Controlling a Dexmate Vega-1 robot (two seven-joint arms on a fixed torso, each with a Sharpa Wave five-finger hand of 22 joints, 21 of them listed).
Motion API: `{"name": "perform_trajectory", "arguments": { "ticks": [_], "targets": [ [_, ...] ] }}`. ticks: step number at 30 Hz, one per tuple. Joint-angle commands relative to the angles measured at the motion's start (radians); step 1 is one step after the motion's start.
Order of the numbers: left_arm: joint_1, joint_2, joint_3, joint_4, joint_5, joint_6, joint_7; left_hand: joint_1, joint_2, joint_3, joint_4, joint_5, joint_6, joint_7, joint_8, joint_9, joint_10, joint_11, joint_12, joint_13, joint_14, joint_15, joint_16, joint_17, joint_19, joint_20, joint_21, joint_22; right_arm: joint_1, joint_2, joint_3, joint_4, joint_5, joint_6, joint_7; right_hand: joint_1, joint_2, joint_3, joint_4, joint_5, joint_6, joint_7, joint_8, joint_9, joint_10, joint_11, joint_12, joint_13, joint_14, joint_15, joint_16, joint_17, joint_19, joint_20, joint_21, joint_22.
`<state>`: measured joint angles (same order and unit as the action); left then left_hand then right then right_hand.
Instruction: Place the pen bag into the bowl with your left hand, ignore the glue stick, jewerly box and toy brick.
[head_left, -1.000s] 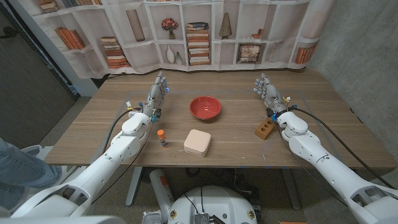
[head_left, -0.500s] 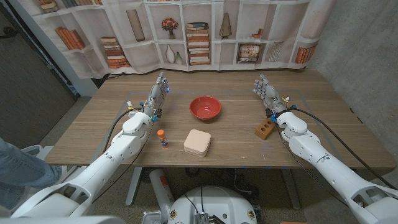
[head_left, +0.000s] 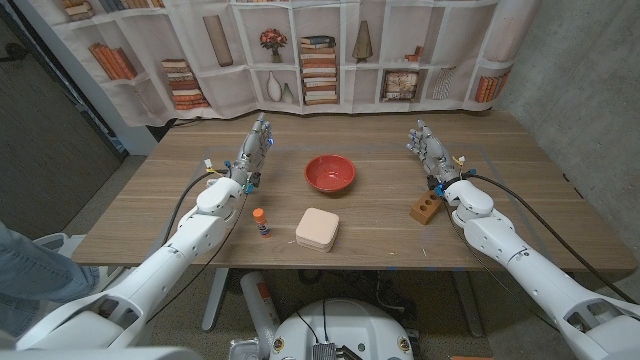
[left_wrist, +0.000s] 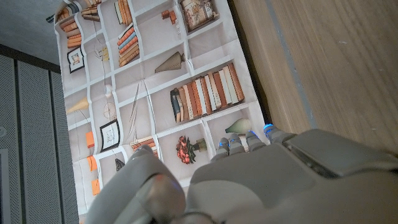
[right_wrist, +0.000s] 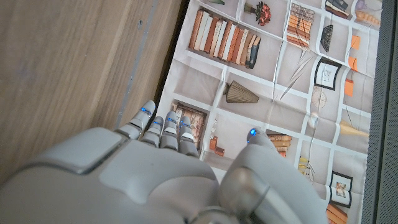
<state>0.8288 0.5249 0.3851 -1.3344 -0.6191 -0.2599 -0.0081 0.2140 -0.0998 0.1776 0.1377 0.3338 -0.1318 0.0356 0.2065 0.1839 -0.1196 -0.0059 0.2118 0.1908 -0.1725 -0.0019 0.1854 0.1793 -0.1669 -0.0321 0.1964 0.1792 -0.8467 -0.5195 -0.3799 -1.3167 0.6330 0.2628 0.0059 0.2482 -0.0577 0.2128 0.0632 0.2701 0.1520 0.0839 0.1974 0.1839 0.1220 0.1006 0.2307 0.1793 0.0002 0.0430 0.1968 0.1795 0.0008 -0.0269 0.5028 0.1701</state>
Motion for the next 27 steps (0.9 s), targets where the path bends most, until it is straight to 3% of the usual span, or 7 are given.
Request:
{"name": "perform_trajectory", "arguments": {
  "ticks": [1,27],
  "targets": [
    [0.034,0.033,-0.01,-0.068,0.018,0.005,0.026,0.012,0.004,-0.001,-0.007,0.008,0.009,0.002,0.006,0.003,0.005,-0.004,0.006,0.0,-0.041,0.004,0.011,0.002,-0.097,-0.011,0.006,0.003,0.002,0.001,0.001,0.008,-0.002,0.007,0.001,0.0,0.012,0.004,-0.004,0.005,0.007,0.002,0.003,0.002,0.008,0.004,0.004,0.005,0.005,0.002,0.002,0.001,0.004,-0.036,-0.004,0.002],
    [0.097,0.068,-0.048,-0.113,0.022,-0.078,0.011,0.028,0.019,-0.001,-0.015,0.01,0.046,-0.002,0.013,0.003,0.041,-0.008,0.014,-0.001,-0.002,-0.003,0.016,0.001,-0.078,-0.004,0.012,0.003,-0.046,-0.013,0.007,-0.068,-0.015,-0.01,-0.056,-0.002,0.015,0.0,-0.005,0.003,0.014,-0.001,0.003,0.003,0.016,0.003,0.003,0.006,0.014,0.002,0.002,0.002,0.007,-0.033,-0.017,0.003]
  ]
}}
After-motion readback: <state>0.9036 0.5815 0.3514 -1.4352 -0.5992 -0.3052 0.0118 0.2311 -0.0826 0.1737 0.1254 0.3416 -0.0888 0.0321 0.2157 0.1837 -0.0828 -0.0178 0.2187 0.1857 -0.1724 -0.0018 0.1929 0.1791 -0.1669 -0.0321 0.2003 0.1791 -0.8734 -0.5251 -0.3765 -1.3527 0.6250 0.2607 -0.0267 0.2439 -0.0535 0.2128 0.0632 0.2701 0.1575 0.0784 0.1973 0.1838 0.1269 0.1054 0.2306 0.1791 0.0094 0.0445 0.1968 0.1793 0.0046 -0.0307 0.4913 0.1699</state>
